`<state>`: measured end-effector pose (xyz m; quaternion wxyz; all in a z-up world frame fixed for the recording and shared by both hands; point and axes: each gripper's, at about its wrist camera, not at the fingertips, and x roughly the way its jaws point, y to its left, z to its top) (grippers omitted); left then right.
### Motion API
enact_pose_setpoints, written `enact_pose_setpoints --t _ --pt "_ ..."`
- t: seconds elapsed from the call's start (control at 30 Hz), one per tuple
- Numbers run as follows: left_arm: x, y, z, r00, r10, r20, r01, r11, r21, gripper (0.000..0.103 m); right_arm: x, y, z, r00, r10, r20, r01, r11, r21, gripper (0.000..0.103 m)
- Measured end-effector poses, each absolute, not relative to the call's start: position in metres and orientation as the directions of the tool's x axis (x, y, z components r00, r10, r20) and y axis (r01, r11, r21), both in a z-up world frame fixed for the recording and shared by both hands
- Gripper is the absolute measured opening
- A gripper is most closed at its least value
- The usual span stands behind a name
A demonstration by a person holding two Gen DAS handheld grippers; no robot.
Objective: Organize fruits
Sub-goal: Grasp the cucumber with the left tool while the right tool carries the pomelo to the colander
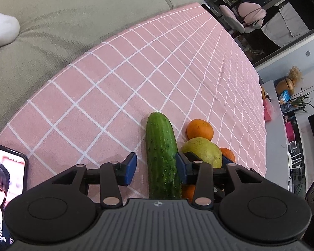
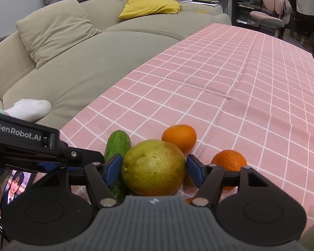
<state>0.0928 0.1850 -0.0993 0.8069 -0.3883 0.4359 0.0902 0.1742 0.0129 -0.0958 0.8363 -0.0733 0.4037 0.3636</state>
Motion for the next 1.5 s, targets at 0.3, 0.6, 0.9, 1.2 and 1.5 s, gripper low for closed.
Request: enact_pose_setpoints --t 0.3,0.6,0.9,1.2,1.5 --pt "0.099 0.180 -0.097 0.590 -0.180 -0.787 -0.493 0.692 -0.528 0.056 0.163 -0.014 -0.059 0.453 0.556 -0.697 -0.650 0.741 0.169 0.064" --pt "0.123 0.144 -0.100 0.497 -0.064 -0.866 -0.498 0.796 -0.344 0.062 0.145 -0.098 -0.008 0.552 0.476 -0.684 -0.543 0.828 0.138 0.064" --pt "0.136 0.123 -0.106 0.452 -0.005 -0.892 -0.473 0.846 -0.245 0.060 0.150 -0.177 -0.021 0.550 0.248 -0.798 -0.375 0.926 0.030 0.064" --pt "0.136 0.122 -0.105 0.464 -0.003 -0.886 -0.450 0.861 -0.239 0.046 0.165 -0.198 -0.069 0.469 0.115 -0.875 -0.321 0.946 -0.048 0.064" --pt "0.125 0.123 -0.098 0.505 -0.011 -0.863 -0.448 0.851 -0.273 0.044 0.163 -0.193 -0.080 0.459 0.089 -0.884 -0.357 0.930 -0.092 0.064"
